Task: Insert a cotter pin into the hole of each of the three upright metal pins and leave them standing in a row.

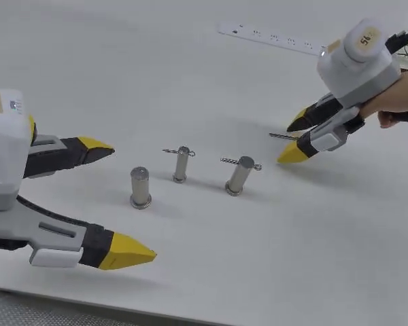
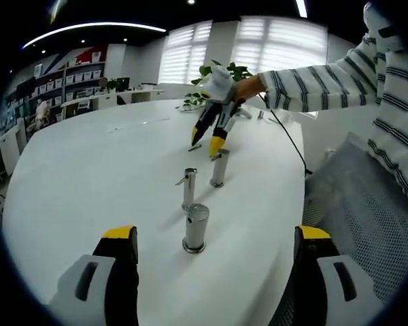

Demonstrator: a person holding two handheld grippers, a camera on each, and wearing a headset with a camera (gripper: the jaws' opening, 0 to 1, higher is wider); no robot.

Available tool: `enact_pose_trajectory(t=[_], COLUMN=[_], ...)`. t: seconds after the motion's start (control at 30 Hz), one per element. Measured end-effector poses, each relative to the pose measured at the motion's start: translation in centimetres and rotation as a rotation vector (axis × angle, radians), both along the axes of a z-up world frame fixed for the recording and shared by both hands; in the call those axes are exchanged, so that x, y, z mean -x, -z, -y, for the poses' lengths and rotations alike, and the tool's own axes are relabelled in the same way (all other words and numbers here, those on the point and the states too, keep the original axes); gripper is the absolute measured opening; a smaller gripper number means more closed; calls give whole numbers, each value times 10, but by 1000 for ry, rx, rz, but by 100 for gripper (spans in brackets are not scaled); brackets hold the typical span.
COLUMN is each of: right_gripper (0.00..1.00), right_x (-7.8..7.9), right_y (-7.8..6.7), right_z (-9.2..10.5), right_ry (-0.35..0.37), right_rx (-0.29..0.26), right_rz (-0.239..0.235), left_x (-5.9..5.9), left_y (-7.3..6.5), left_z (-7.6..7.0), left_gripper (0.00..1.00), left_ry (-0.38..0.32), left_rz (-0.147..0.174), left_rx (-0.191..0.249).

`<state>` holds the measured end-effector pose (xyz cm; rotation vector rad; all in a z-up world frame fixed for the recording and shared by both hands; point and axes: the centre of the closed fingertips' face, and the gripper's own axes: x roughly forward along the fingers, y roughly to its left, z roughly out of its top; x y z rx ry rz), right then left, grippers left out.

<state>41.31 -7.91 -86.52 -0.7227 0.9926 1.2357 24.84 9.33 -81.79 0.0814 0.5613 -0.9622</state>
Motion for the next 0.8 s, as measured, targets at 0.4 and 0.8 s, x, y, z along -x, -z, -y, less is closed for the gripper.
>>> enact_pose_trajectory(t=[0.4,0.8], right_gripper=[32,12], right_x=[-1,-5], right_y=[2,3], right_z=[2,1], right_ry=[-62,-81], right_rx=[60,72], right_rz=[52,56], left_x=[2,5], left_y=[4,8], left_z=[-6,-7], left_gripper=[94,92], left_ry=[-7,0], left_rz=[-11,-26], left_rx=[-18,-32])
